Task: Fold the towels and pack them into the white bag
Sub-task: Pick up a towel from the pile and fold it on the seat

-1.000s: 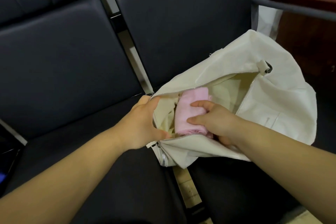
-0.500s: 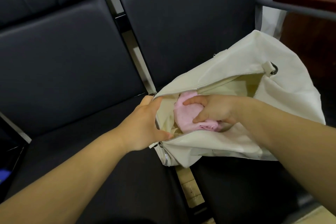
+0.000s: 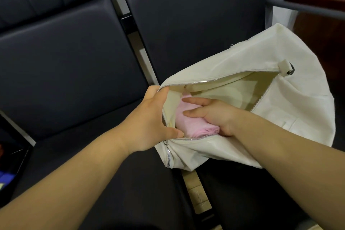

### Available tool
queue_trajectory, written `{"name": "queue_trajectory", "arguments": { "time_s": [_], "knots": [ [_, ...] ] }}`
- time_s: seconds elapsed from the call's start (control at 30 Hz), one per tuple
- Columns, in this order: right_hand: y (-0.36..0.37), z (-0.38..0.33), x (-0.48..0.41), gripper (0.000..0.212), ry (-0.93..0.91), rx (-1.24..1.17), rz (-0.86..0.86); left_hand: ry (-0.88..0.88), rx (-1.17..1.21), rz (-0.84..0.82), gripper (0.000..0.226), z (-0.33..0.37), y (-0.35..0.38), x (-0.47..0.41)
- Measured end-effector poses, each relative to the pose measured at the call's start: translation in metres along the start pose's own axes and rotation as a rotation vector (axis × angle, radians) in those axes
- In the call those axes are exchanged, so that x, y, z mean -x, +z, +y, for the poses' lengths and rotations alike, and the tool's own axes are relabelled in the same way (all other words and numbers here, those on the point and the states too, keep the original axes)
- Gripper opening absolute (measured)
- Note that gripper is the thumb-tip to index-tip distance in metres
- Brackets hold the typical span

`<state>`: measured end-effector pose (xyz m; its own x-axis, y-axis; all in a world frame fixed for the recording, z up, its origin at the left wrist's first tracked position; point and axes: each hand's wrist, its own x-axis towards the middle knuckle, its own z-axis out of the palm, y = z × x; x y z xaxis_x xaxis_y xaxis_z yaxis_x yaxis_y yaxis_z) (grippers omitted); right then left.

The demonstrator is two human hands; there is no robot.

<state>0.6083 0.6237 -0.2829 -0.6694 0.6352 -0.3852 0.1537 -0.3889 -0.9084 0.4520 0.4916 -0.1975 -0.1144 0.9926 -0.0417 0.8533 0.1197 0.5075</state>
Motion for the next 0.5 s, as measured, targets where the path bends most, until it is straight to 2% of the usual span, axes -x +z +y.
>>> {"name": "queue_trajectory", "arguments": {
  "time_s": [0.07,0.2,0.27,0.37,0.5],
  "knots": [
    [0.004,0.001,-0.004,0.057,-0.062,0.167,0.028,0.004,0.002,-0.001,0.091,0.001,-0.001,0.001],
    [0.005,-0.004,0.0,0.063,-0.148,0.651,0.051,-0.002,0.014,-0.008,0.088,0.0,-0.001,0.0],
    [0.003,-0.003,-0.001,0.064,-0.168,0.786,0.047,-0.015,0.016,-0.006,0.085,-0.001,-0.002,-0.001],
    [0.001,-0.006,0.001,0.062,-0.188,0.87,0.062,-0.048,0.004,-0.018,0.08,-0.003,-0.002,-0.004],
    [-0.013,-0.004,0.009,0.059,-0.131,0.789,0.045,-0.057,0.016,-0.029,0.071,-0.01,0.001,-0.009]
  ]
}}
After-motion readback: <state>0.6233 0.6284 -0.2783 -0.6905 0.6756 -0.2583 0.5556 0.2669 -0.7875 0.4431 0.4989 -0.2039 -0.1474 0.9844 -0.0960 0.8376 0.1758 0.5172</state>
